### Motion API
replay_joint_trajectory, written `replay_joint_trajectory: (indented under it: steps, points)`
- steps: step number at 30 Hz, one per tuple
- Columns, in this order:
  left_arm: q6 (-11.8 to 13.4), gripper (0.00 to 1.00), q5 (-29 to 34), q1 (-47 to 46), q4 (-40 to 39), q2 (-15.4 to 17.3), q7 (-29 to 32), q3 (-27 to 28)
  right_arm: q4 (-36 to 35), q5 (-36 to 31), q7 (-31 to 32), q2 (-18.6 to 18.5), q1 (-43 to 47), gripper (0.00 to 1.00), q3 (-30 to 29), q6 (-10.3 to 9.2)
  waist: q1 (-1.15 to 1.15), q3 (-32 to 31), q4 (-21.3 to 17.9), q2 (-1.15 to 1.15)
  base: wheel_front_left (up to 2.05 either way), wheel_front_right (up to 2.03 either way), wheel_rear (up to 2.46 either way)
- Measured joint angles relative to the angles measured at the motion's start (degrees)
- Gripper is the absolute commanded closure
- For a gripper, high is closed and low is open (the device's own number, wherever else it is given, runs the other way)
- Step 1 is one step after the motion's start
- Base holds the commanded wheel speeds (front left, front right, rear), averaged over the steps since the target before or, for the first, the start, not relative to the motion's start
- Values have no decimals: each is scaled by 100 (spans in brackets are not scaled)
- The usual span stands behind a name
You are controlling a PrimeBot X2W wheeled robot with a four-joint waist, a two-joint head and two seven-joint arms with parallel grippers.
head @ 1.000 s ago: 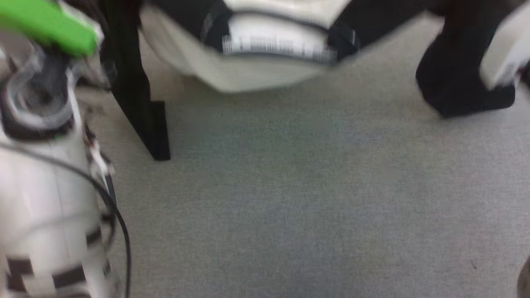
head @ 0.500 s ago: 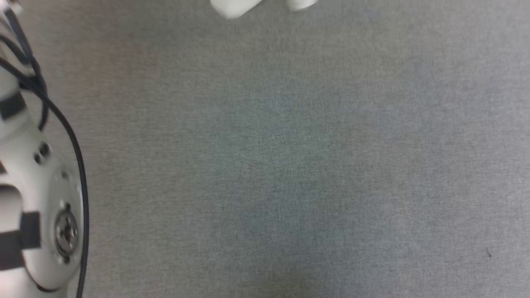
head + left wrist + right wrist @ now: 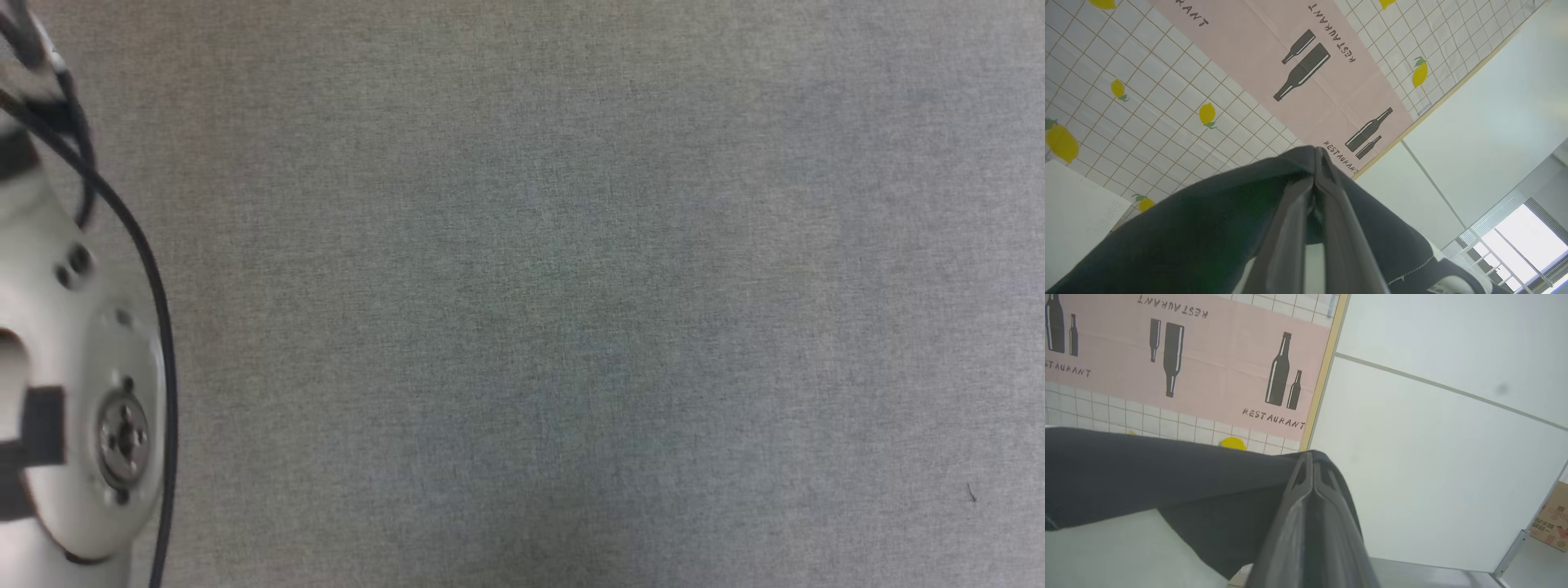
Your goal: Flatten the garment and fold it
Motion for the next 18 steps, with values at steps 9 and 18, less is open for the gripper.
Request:
replay_joint_trajectory:
  steps: [9,18]
  points:
    - [-469,100,21,1841,320,170,546,-342,626,882,-47,-18,1648,100,646,0,0,-271,37,0,0,0,0]
    - [-756,100,-104,4135,-446,414,1336,-547,89,1979,453,-541,3590,100,1380,0,0,-910,95,0,0,0,0]
